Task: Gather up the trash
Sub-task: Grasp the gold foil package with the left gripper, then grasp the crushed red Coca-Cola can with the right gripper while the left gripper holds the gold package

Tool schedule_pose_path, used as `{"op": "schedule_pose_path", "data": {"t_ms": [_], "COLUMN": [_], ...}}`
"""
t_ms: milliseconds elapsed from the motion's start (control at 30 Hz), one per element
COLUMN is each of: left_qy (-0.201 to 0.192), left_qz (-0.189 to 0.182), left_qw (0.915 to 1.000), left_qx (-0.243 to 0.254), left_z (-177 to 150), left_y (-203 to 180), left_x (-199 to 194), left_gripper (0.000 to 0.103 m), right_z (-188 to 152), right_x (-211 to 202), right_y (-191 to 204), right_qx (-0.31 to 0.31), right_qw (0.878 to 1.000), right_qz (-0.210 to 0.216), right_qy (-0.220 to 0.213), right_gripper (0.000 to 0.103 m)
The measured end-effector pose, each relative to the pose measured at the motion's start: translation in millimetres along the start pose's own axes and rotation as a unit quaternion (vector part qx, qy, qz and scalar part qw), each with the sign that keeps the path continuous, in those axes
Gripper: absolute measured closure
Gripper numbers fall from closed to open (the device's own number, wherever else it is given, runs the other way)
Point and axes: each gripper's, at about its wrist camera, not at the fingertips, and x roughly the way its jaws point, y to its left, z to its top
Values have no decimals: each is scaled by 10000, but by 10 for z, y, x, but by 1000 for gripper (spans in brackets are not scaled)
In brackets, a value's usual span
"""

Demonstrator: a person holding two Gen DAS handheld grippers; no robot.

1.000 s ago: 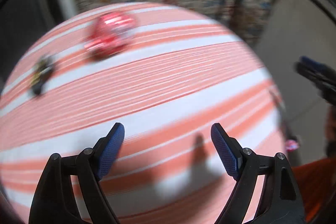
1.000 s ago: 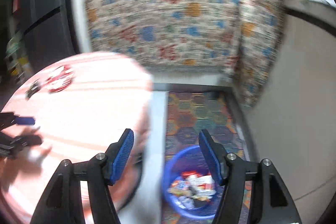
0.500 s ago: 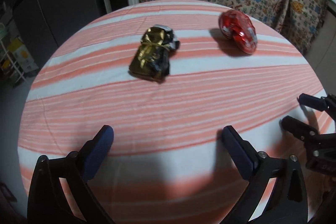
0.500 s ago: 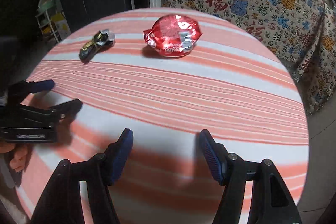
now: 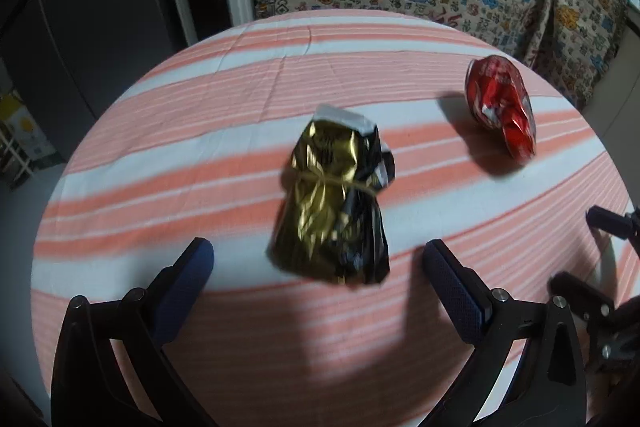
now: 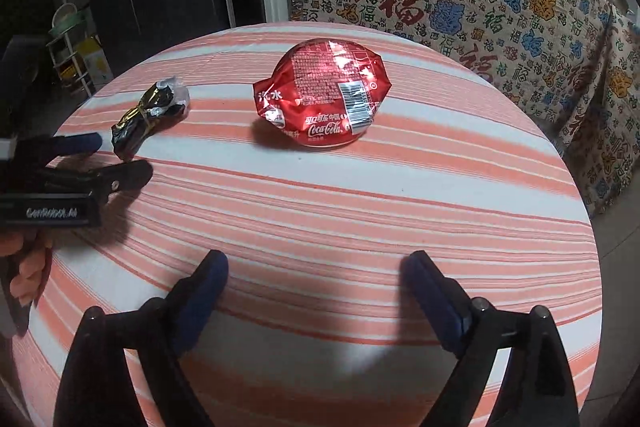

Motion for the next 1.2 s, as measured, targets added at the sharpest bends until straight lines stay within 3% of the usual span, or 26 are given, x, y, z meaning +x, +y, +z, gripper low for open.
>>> {"op": "schedule_pose_path", "data": {"t_ms": [167, 233, 333, 400, 600, 767, 833, 900, 933, 1033, 1167, 1200], "left_qy": [-24, -77, -215, -269, -274, -273, -279, -279, -283, -277, -290, -291], "left_qz": [22, -12, -92, -129, -160, -174, -210, -233, -255, -309, -278, -248], "left_qw": [10000, 10000, 9997, 9996, 9994, 9994, 9993, 9992, 9992, 9990, 9990, 9991], "left_qx": [-12, 13, 70, 19, -120, -127, -145, -148, -140, -161, -193, -187], "left_z": [101, 112, 98, 103, 102, 54, 30, 17, 2, -75, -201, -214], "left_y": [-7, -20, -43, -26, 20, 10, 20, 18, 9, -37, -119, -136], "left_x": [68, 54, -13, -42, -45, -74, -95, -113, -126, -185, -280, -287], "left_gripper": [0, 8, 31, 56, 59, 59, 59, 60, 60, 60, 55, 52], "right_z": [7, 17, 121, 260, 796, 910, 817, 722, 650, 440, 245, 208], "right_x": [12, 20, 66, 79, 134, 480, 507, 460, 399, 252, 74, 30], "right_y": [11, 5, 1, -32, 15, 59, -44, -104, -154, -339, -486, -484], "right_qx": [-4, 27, 130, 399, 1152, 1444, 1625, 1518, 1326, 1037, 583, 440], "right_qw": [10000, 10000, 9999, 9990, 9929, 9890, 9861, 9875, 9905, 9939, 9978, 9986], "right_qz": [-1, 6, 70, 208, 124, -175, 144, 191, 110, 73, -157, -199], "right_qy": [10, 21, 48, 5, -250, 260, 330, 369, 357, 357, 279, 217], "right_gripper": [9, 8, 8, 9, 9, 11, 35, 83, 87, 93, 88, 70]}}
